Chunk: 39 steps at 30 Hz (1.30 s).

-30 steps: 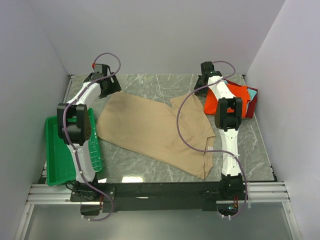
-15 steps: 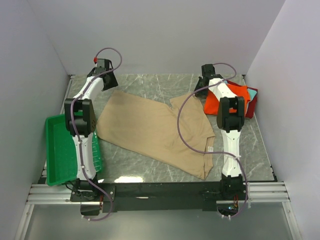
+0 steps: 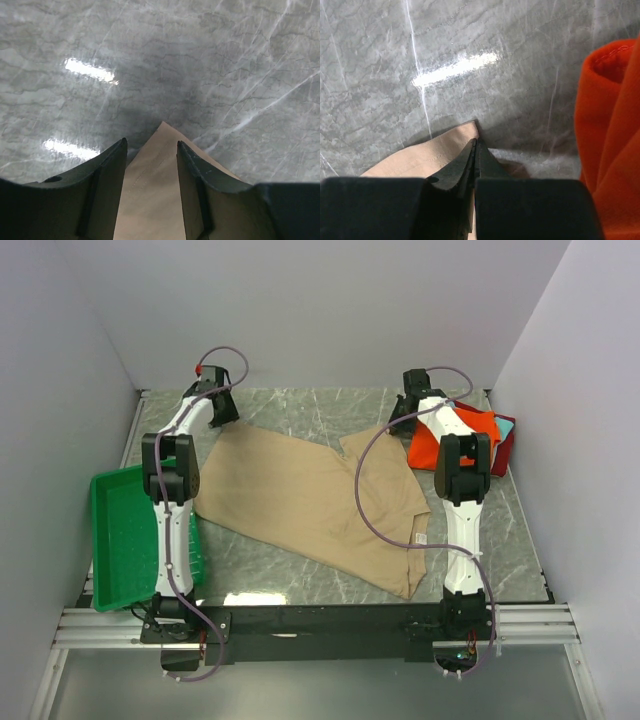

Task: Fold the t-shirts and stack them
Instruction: Fold the tshirt

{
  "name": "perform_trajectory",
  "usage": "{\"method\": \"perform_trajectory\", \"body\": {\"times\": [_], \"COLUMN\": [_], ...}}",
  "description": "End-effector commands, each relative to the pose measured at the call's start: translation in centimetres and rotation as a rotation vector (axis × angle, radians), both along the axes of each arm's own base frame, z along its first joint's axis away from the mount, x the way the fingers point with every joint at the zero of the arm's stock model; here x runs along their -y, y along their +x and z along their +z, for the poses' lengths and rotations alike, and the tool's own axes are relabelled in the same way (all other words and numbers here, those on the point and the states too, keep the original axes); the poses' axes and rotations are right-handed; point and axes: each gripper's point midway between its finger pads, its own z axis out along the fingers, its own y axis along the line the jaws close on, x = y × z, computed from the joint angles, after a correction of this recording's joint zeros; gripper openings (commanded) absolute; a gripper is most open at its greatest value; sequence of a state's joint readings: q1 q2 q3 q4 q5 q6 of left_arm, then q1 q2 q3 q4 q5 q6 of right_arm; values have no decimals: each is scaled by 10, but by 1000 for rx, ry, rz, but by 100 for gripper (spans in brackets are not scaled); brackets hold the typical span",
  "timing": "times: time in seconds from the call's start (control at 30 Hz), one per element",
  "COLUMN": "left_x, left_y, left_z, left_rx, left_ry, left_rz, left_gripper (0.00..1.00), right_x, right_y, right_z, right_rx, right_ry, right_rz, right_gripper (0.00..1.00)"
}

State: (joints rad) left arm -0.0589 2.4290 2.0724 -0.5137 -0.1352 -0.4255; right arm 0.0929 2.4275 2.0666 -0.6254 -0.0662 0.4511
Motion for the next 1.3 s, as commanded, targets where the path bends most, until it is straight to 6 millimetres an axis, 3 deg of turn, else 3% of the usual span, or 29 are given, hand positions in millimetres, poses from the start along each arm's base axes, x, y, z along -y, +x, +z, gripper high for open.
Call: {"method": "perform_trajectory", "body": {"times": [0.0,0.53,0.8,1.03,1.13,1.17,1.27], "left_x": [1,7,13,17,21,21,26], "left_y": [16,20,24,20,18,18,19], "left_z": [20,-3,-7,-13,-14,-14,-7], "left_rx": [65,51,52,30,27,27,46], "left_ry": [-9,-36,-67,-81,-97,-100,-133], "left_rz": [-23,-37,-53,-64,-78,-77,-87], "left_gripper": [50,49,32,24,10,2,0], "right_x": [2,0,-1,0,-1,0,0], "right_y": [2,-3,-7,-11,-11,-11,-9], "right_z": [49,45,46,50,54,57,70], "right_rx": [82,65,67,72,76,82,104], "right_ry": [0,7,9,7,11,11,8], "right_rz": [12,32,35,37,38,36,34], "right_gripper": [0,0,0,0,0,0,0]}}
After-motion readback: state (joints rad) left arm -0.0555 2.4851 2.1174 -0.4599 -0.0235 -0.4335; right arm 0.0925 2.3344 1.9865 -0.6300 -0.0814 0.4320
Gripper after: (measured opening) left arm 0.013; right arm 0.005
